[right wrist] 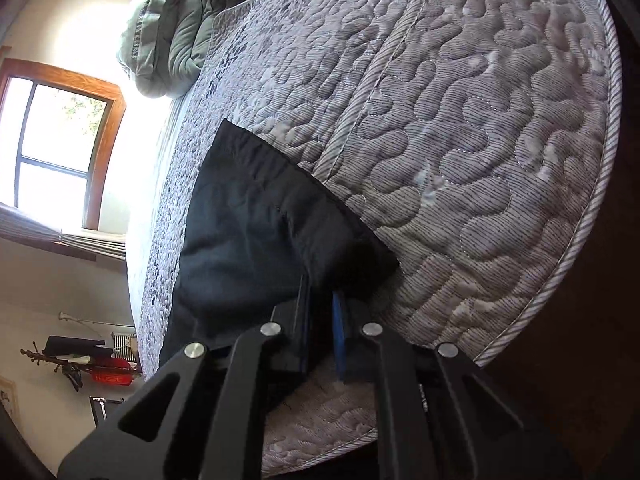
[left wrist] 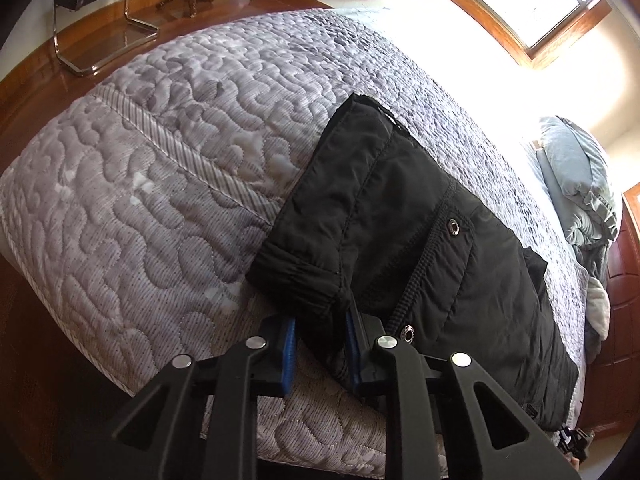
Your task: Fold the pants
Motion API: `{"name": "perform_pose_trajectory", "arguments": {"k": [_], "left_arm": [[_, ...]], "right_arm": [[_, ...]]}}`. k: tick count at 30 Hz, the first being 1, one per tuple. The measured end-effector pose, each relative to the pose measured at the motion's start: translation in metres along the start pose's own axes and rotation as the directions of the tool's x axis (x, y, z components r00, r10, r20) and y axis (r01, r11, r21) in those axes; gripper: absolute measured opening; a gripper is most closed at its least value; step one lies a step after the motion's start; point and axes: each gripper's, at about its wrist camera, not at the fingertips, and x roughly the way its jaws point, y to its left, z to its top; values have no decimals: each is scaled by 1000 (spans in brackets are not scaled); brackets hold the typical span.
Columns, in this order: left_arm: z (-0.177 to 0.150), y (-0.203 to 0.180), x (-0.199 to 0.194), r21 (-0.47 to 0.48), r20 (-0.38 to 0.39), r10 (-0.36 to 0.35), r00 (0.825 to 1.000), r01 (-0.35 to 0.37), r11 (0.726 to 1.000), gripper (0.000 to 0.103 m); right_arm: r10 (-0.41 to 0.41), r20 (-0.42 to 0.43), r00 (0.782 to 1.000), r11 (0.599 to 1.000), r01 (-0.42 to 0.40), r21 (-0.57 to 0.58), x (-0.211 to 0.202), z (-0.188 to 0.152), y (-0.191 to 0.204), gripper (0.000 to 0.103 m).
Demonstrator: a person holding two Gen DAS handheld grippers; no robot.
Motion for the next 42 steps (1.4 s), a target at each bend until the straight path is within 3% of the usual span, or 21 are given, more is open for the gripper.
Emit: {"name": "perform_pose_trajectory", "arguments": {"k": [8, 11, 12, 14, 17, 19, 22, 29, 31, 32, 34, 35, 39, 42], "left_arm": [[1, 1, 0, 6, -13, -10, 1000, 10, 1000, 21], [1, 1, -5, 12, -15, -26, 1000, 26, 1000, 22], [1, 0, -8, 17, -12, -31, 999, 31, 999, 24], [1, -1, -18, 32, 11, -23, 1000, 23, 999, 28], [1, -5, -37, 55, 71, 1, 997, -5, 998, 49], [1, -9, -54, 66, 144, 35, 989, -45, 997, 70], [3, -14, -66, 72, 211, 75, 975, -92, 993, 78], [-1, -38, -27, 160, 83, 81, 993, -94, 983, 83], [-5, -41, -12, 174, 42, 97, 994, -103, 979, 87], [-7, -42, -6, 172, 38, 113, 993, -118, 978, 87], [-9, -40, 8, 163, -9, 117, 993, -114, 980, 88], [-11, -37, 13, 149, -22, 116, 993, -111, 983, 88], [-11, -32, 17, 107, -23, 110, 994, -107, 988, 92], [-13, -34, 19, 120, -18, 131, 991, -128, 985, 95]], "right_arm": [[-53, 4, 999, 999, 53, -9, 2, -7, -1, 10], [-51, 9, 999, 999, 51, -11, -7, -6, 3, 17], [-64, 21, 998, 998, 65, -18, -13, -7, 4, 24], [-90, 45, 995, 995, 91, -29, -23, -6, 6, 25], [-106, 93, 990, 990, 114, -79, -41, -6, 15, 25], [-72, 107, 992, 990, 84, -111, -49, -6, 26, 25], [-29, 89, 996, 987, 42, -154, -45, -5, 45, 28], [-58, 21, 998, 985, 61, -160, 3, -3, 47, 29], [-68, 8, 998, 989, 68, -129, 10, 1, 32, 21], [-69, 1, 998, 991, 68, -116, 11, 1, 25, 12], [-53, -6, 999, 992, 52, -113, 9, 2, 18, 11], [-36, -3, 999, 994, 36, -108, 3, 3, 17, 13], [52, 64, 997, 998, -50, -45, -30, 2, 0, 51], [142, 61, 988, 989, -145, 36, -34, 1, -22, 57]]}}
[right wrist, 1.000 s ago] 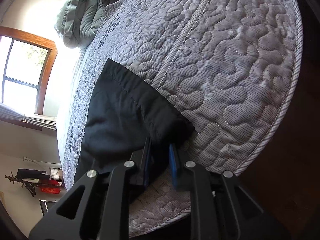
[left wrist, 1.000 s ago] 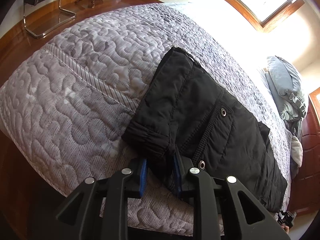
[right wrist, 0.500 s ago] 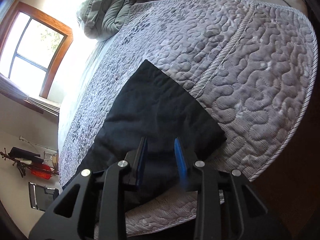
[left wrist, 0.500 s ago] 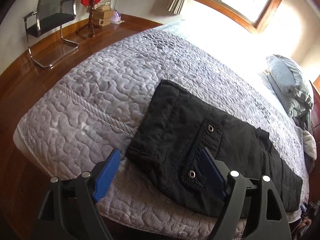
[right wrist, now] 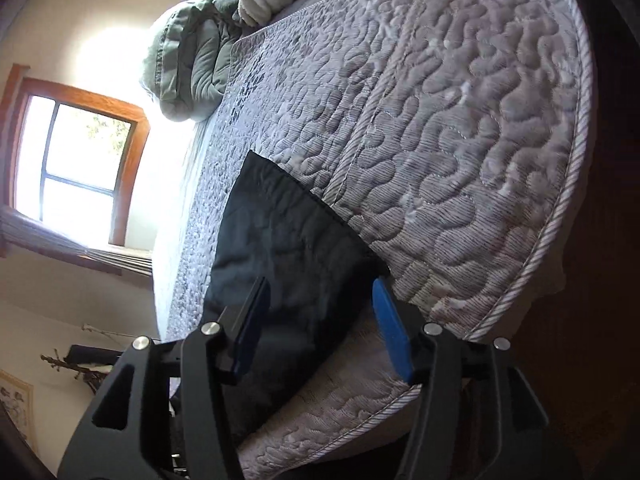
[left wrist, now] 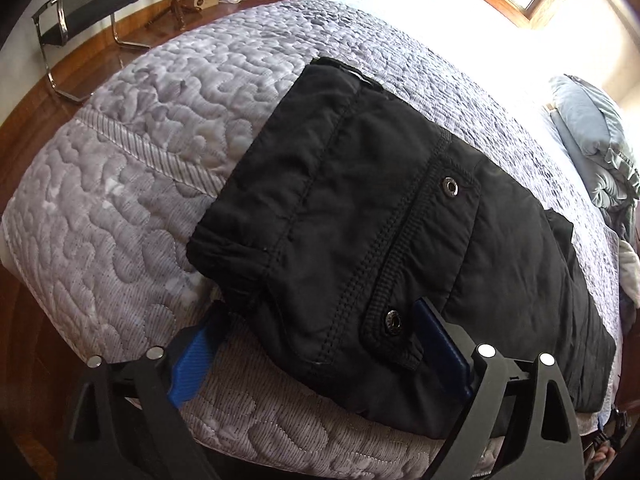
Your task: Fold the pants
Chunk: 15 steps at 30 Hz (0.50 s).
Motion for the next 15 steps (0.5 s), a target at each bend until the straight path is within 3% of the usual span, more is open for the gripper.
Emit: {"name": "perform_pose_trajectory", "arguments": {"k": [6, 15], "left_arm": [[1, -3, 1, -10, -9, 25, 1000, -26, 1000, 96], [1, -8, 1, -11, -21, 64, 998, -65, 998, 97]], "right_arm": [[86, -4, 996, 991, -85, 99, 14, -4, -30, 58], [166, 6, 986, 979, -166, 116, 30, -3, -36, 63]]}}
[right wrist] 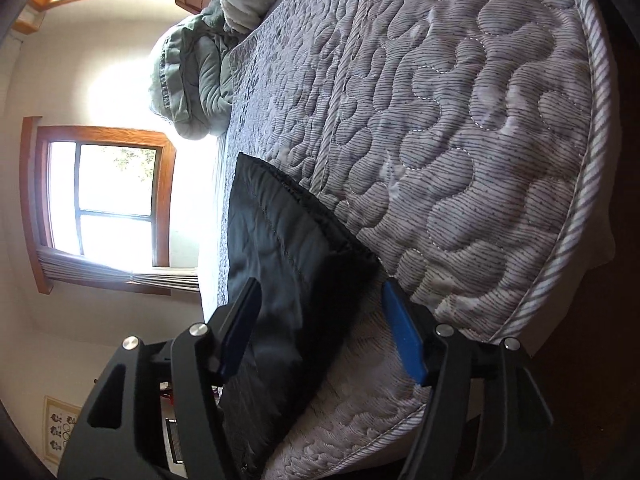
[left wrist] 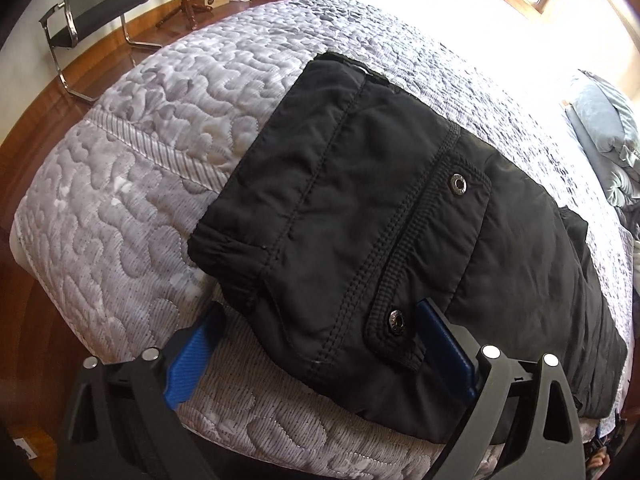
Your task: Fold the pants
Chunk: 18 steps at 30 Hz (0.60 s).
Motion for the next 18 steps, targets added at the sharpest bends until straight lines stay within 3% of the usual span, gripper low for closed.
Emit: {"name": "perform_pose_trajectory", "arguments": {"k": [15, 17, 18], "left_arm": [[1, -7, 0, -20, -5, 20, 1000, -20, 1000, 97], [3, -10, 1, -11, -6, 22, 1000, -22, 1000, 97], [4, -11, 0, -9, -5, 23, 1000, -23, 1000, 97]], "right_arm": [[163, 35, 986, 986, -164, 20, 20, 11, -4, 67], [170, 30, 985, 985, -170, 1, 22, 11, 2, 64], [173, 11, 985, 985, -173, -17, 23, 10, 6, 57]]}}
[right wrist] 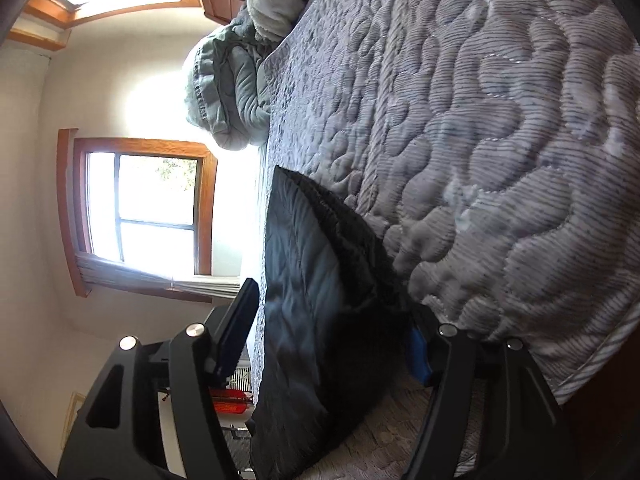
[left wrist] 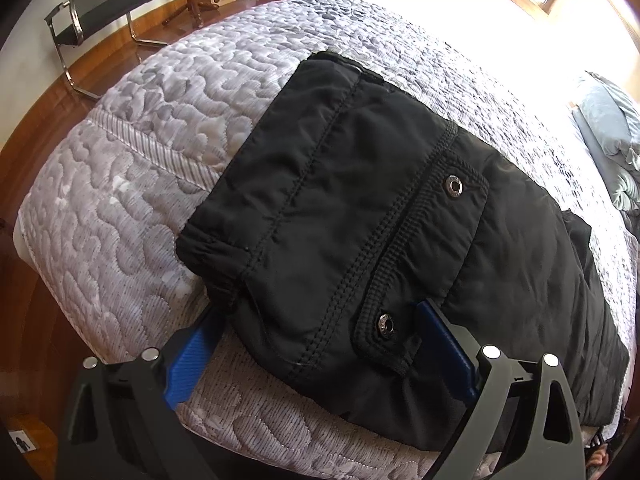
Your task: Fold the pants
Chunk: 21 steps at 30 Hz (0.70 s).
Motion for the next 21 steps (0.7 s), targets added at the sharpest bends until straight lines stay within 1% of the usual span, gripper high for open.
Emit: {"name": "perform_pose_trajectory", "arguments": {"k": [1, 2, 3, 4, 6, 9, 12, 17, 21], "left_arm": [[2, -1, 1, -2, 0, -1, 1000, 1, 1000, 97], [2, -1, 2, -5, -1, -4, 1000, 4, 1000, 97], [2, -1, 2, -6, 0, -5, 1000, 5, 1000, 97], [2, -1, 3, -8, 1, -6, 1000, 6, 1000, 97], [2, -3, 3, -13, 1, -11, 1000, 11, 1000, 97], [2, -3, 4, -11, 2, -17, 1000, 17, 1000, 97], [1, -3, 4, -12, 5, -21, 1000, 21, 1000, 97], [-1, -1, 3, -25, 13, -39, 999, 40, 999, 97], [-1, -4, 4, -12, 14, -58, 998, 58, 998, 97]], "right_arm": [[-6, -16, 1000, 1000, 6, -12, 3, -2, 1, 49], [-6, -28, 1000, 1000, 6, -12, 5, -2, 0, 45], [-5, -31, 1000, 1000, 5, -4, 6, -1, -2, 37], [2, -29, 1000, 1000, -2, 15, 7, 1, -5, 31], [12, -29, 1000, 1000, -11, 23, 6, 2, -5, 28], [-13, -25, 1000, 1000, 13, 1, 5, 2, 3, 22], [-46, -20, 999, 999, 46, -14, 6, 2, 12, 19], [-115, -5, 993, 989, 114, -99, 2, -2, 46, 18], [-147, 2, 989, 972, 145, -182, -1, -7, 81, 18]]}}
